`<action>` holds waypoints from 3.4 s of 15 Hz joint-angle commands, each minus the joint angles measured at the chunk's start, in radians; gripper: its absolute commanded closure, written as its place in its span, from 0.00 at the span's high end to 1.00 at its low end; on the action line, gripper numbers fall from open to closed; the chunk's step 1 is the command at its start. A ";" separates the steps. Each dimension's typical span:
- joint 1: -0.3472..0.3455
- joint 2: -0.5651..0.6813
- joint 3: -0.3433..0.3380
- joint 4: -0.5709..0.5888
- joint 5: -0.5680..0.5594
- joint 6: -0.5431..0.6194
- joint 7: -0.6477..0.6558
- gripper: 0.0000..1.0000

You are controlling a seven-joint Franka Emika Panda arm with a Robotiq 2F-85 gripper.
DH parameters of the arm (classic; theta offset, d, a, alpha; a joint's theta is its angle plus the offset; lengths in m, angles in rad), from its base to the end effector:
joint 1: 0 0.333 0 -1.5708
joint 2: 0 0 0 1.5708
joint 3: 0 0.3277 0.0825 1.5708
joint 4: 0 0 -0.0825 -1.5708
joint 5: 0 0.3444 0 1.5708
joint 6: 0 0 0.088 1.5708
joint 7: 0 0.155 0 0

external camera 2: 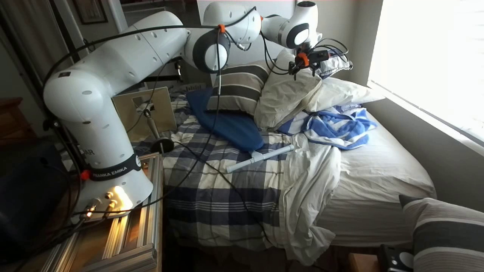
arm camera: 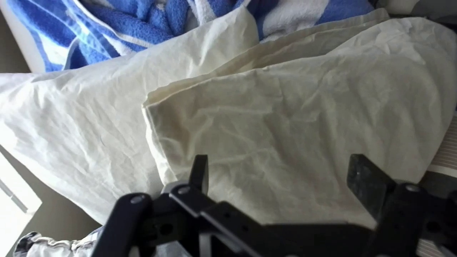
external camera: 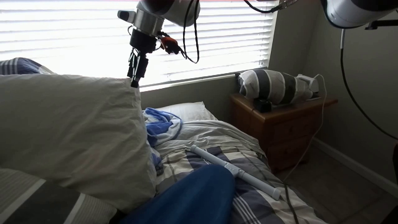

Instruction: Move the white pillow from the pile of pillows

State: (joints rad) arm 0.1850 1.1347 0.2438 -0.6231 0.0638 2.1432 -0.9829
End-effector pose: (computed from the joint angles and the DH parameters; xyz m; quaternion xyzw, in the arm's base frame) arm 0.7886 0.2450 0.3145 -0.8005 -0.5500 -0.2297 0.0631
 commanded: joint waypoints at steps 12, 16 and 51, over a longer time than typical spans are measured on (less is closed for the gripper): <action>0.033 0.110 -0.062 0.153 -0.040 0.064 -0.040 1.00; 0.023 0.073 -0.053 0.091 -0.019 0.054 -0.052 1.00; -0.195 0.352 0.762 0.123 0.542 0.428 -0.540 1.00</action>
State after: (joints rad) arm 0.0273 1.4870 0.8959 -0.4874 0.5131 2.6345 -1.3436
